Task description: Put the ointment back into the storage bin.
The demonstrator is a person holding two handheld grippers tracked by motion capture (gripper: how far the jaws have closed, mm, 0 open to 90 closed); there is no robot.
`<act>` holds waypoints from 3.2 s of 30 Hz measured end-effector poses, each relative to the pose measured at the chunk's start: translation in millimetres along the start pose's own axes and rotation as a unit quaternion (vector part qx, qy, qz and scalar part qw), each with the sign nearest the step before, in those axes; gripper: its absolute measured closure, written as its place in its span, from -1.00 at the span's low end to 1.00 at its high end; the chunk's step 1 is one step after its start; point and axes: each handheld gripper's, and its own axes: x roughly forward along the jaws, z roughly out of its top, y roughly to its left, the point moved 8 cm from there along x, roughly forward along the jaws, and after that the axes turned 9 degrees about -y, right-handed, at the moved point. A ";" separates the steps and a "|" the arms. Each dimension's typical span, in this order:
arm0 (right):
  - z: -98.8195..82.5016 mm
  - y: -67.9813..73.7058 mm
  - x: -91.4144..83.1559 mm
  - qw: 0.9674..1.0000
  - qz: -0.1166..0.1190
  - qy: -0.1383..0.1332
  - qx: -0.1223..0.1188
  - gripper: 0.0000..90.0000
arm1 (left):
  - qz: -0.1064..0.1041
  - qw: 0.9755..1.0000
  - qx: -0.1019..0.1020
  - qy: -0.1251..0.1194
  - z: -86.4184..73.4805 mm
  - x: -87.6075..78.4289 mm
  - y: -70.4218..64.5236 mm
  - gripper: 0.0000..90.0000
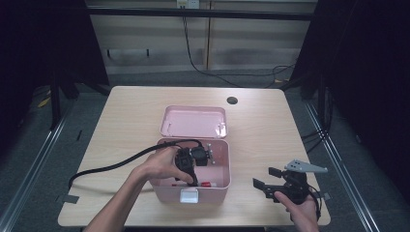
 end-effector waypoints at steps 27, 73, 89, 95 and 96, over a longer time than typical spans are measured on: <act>0.0 0.5 -0.4 1.000 0.001 -0.001 0.003 -0.62 | -0.029 0.999 -0.010 0.036 -5.1 24.6 4.8 0.53; -0.3 1.2 0.2 1.000 0.002 0.002 0.000 -0.62 | 0.041 0.997 -0.005 -0.061 1.3 -46.9 -11.0 0.33; -0.1 1.0 -0.2 1.000 0.001 0.000 0.004 -0.62 | 0.041 0.995 -0.019 -0.094 -4.3 -79.8 -17.4 0.14; -0.1 0.3 -0.3 1.000 0.000 0.000 0.002 -0.62 | 0.042 0.992 -0.032 -0.112 -10.8 -91.7 -19.3 -0.05; -0.2 0.3 -0.2 1.000 0.000 0.000 0.002 -0.62 | 0.042 0.992 -0.032 -0.112 -10.8 -91.7 -19.3 -0.10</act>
